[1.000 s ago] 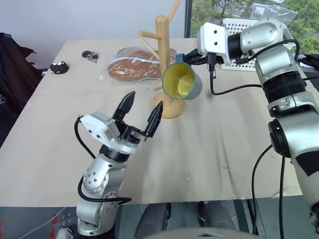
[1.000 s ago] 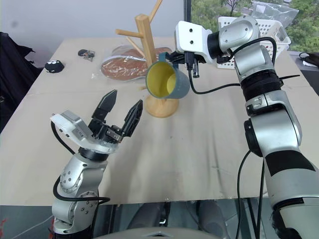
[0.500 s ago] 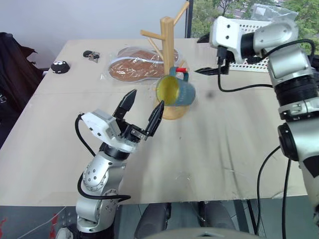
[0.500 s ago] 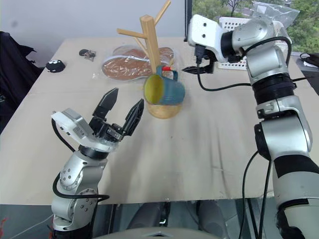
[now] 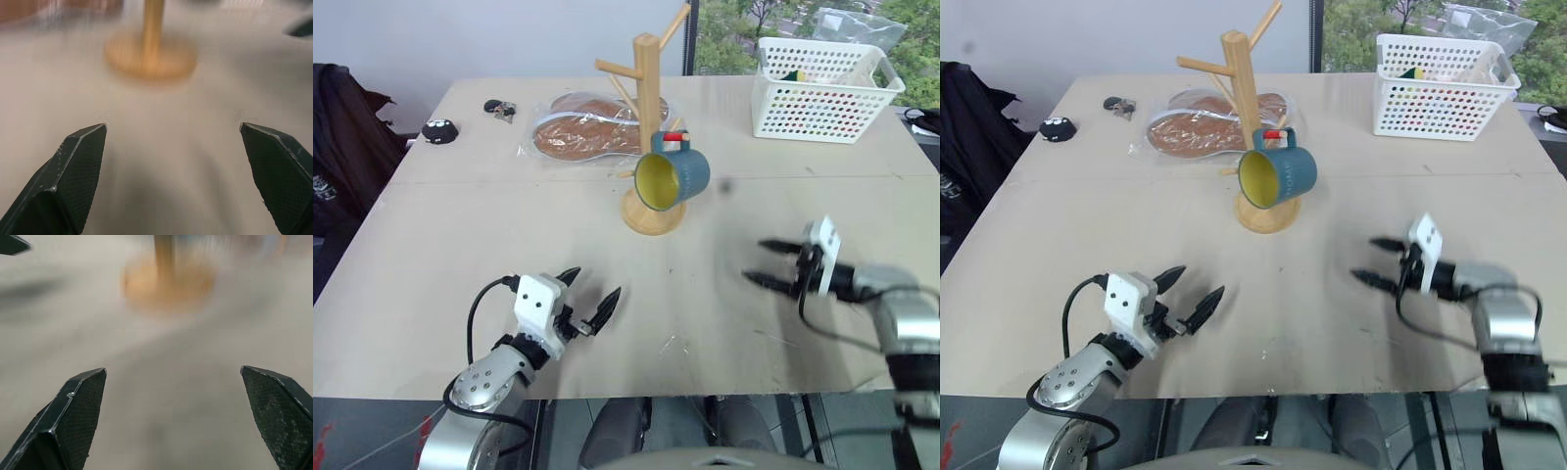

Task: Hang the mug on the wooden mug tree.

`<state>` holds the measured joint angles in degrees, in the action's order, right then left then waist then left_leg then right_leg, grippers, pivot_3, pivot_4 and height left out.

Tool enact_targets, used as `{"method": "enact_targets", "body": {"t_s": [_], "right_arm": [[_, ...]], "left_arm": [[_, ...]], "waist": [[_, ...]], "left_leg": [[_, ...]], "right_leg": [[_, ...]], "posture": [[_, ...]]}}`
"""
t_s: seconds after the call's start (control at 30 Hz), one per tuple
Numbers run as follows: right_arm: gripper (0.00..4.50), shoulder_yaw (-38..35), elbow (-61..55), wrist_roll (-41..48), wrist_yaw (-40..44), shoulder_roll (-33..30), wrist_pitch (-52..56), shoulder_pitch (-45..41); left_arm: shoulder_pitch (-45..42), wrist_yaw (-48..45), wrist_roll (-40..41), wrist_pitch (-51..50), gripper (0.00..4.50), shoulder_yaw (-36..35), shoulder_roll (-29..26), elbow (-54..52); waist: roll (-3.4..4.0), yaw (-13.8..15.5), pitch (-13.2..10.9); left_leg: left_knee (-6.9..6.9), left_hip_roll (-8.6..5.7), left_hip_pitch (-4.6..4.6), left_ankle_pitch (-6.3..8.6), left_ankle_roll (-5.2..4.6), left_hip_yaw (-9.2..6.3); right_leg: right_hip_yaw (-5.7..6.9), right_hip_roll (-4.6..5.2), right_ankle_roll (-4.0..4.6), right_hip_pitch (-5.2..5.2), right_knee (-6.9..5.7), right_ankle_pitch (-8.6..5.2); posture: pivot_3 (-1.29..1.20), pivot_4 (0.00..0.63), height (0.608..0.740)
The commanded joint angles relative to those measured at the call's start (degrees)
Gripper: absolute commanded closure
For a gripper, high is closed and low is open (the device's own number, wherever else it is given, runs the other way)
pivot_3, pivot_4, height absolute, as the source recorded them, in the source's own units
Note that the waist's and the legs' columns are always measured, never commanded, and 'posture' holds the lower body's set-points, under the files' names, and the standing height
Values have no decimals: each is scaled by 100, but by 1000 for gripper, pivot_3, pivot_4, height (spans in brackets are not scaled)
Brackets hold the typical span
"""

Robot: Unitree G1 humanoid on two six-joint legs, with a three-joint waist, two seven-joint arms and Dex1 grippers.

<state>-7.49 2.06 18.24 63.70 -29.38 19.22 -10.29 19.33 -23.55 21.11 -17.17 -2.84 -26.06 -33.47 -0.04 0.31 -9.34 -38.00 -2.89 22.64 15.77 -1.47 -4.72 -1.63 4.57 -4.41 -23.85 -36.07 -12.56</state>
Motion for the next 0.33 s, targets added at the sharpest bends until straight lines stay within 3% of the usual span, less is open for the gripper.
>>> {"method": "enact_targets", "body": {"t_s": [0.03,0.17,0.33], "right_arm": [[55,-306,-858,245,-295,194,-747,648],[55,-349,-797,109,-627,301,-1236,1370],[55,-382,-678,31,-963,339,-1725,1597]], "left_arm": [[158,-198,-141,188,0,-56,-106,-91],[213,-455,-50,198,0,-145,-192,27],[102,-722,-33,271,0,-256,-277,170]], "waist": [[-1,-44,7],[-14,-86,14],[-14,-109,14]], "left_leg": [[-6,5,-27,11,-18,1],[-5,15,-106,17,-24,-9],[-9,14,-106,15,-24,-10]], "right_leg": [[0,-6,1,27,-1,0],[17,-14,23,115,12,-15],[17,-17,3,114,12,-2]], "posture": [[0,150,740],[0,150,740],[0,150,740]]}}
